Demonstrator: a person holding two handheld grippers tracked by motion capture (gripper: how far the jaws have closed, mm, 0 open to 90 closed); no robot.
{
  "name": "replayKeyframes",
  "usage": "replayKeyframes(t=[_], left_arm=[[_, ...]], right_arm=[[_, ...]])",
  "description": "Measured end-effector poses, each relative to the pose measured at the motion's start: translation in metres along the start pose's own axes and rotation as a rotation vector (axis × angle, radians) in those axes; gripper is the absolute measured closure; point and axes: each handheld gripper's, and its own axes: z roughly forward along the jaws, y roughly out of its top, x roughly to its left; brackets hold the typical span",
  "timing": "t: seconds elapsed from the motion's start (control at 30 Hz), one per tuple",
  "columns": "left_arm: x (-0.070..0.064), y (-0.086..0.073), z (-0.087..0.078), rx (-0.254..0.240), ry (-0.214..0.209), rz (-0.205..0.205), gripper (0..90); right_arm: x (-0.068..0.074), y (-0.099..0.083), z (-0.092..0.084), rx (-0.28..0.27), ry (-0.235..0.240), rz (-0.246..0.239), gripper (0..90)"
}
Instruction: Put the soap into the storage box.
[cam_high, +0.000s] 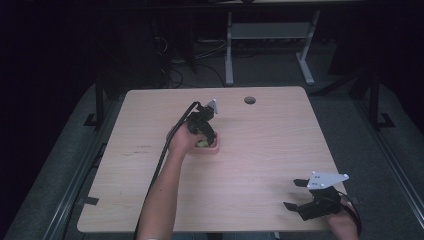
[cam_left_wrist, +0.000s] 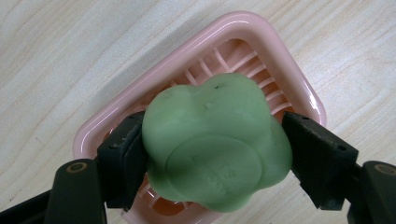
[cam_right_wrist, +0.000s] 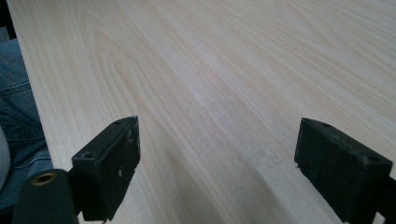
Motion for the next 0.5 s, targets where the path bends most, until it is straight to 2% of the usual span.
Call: replayKeyframes(t=[0.37,0.5], left_arm=[[-0.0013,-0.0018,0.0021,0.012,0.014,0.013,26.1],[-0.0012,-0.004,-0.0004,-0.021,0.006,0.007,25.7]], right_arm=[[-0.0002,0.0,-0.0002,0.0,0.0,-0.003,13.8],[-0.0002,0.0001,-0.0002,0.0,0.0,-0.003,13.8]])
